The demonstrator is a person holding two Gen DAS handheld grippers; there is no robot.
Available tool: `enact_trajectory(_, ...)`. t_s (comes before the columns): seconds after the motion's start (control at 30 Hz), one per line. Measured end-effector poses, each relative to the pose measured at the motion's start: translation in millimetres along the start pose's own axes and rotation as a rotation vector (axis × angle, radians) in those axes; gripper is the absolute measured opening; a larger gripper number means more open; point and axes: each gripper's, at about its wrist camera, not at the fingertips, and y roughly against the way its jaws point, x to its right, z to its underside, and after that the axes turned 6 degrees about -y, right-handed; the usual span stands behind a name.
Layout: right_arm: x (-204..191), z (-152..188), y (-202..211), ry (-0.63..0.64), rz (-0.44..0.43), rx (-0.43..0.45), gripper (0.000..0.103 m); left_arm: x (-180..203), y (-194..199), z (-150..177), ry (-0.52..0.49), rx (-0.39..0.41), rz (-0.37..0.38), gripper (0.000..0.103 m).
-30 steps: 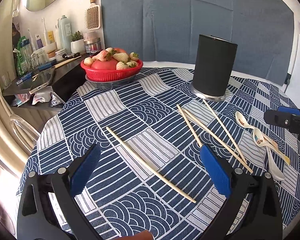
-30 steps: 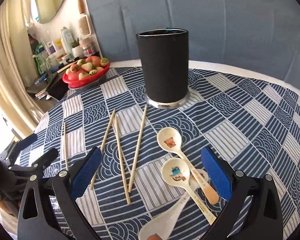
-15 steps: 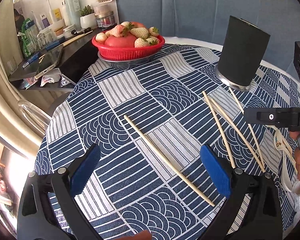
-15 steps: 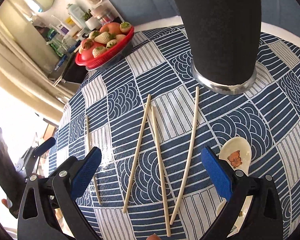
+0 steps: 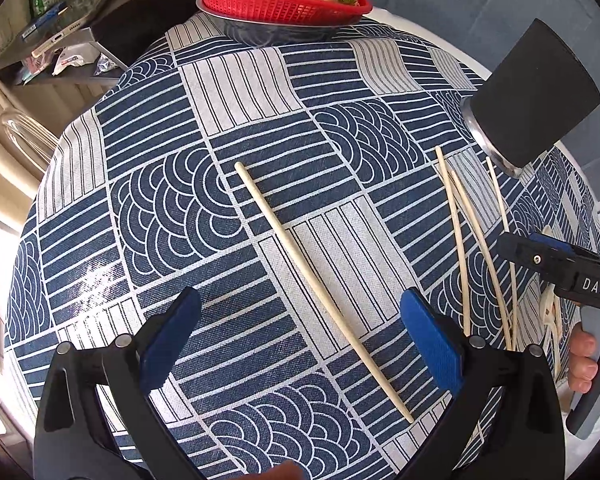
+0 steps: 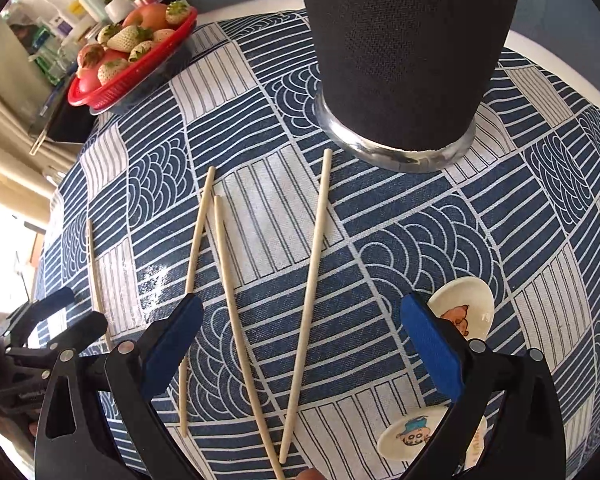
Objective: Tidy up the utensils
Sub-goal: 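Lower the left tool and close it on a wooden chopstick while the right tool grasps another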
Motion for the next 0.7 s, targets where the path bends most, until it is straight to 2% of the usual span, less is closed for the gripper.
enact_trajectory(0.13,2,-5,-1,0.007,0.034,-0.017,0.091,11,-8,0,-0.040,-0.013,-0.079,0.097)
enact_trajectory(0.17,2,-6,0,0.013,0.069,-0.007,0.086,13,-8,0,-0.059,-0.019,-0.106,0.097)
enact_trajectory(0.2,2,-8,1,0.020,0.114,0.005,0.070,16,-11,1,-0.082,-0.020,-0.140,0.099)
enact_trajectory(0.23,3,-10,1,0.027,0.132,0.005,0.063,17,-11,2,-0.090,-0.002,-0.136,0.099)
enact_trajectory(0.37,-2,-8,-1,0.084,0.163,0.008,0.063,11,-12,1,-0.095,-0.007,-0.127,0.099)
enact_trajectory(0.5,-3,-9,-1,0.072,0.169,0.016,0.063,12,-11,5,-0.106,0.050,-0.131,0.099)
enact_trajectory(0.6,-2,-8,-2,0.080,0.169,0.034,0.063,11,-9,13,-0.161,0.091,-0.113,0.099)
enact_trajectory(0.7,-5,-2,0,0.085,0.156,0.037,0.065,8,-8,12,-0.205,0.060,-0.085,0.099)
